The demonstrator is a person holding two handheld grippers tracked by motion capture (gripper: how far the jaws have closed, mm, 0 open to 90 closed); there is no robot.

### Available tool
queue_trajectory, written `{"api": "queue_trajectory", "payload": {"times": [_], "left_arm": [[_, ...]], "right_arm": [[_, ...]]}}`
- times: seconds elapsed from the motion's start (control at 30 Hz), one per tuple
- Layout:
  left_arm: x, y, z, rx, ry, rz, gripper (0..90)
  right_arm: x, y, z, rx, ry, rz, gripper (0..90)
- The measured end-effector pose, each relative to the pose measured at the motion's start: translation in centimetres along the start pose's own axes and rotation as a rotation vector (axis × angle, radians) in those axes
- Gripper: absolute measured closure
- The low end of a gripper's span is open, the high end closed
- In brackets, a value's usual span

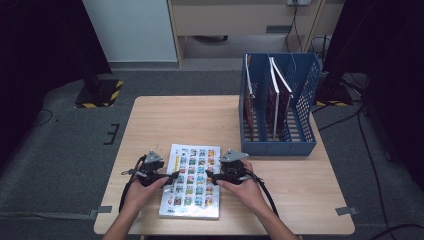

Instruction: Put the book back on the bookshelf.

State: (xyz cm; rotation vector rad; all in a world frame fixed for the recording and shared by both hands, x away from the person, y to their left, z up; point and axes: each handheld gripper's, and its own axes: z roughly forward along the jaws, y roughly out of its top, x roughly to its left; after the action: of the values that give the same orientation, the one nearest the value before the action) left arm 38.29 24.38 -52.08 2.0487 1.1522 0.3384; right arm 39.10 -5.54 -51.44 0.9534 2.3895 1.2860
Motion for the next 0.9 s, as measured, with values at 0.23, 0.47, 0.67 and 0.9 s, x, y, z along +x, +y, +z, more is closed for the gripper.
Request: {"api": "queue_trajectory", "payload": {"times": [0.23, 0.47, 0.67, 0.9], "left_arm": [[0.0, -0.1, 0.4, 0.005, -0.016, -0.014, 17.5], [0.1, 0.0, 0.7, 0.004, -0.045, -0.028, 18.4], [0.1, -0.1, 0.7, 0.003, -0.061, -0.038, 21.1], [0.2, -0.1, 0.9, 0.002, -0.085, -0.059, 21.1]], "right_arm": [[-0.2, -0.2, 0.4, 0.018, 0.008, 0.017, 23.7], [-0.2, -0.7, 1.1, 0.046, 0.014, 0.015, 24.0], [-0.2, -0.9, 1.0, 0.065, 0.014, 0.015, 23.1], [-0.6, -1.2, 0.8, 0.080, 0.005, 0.026, 19.6]]}}
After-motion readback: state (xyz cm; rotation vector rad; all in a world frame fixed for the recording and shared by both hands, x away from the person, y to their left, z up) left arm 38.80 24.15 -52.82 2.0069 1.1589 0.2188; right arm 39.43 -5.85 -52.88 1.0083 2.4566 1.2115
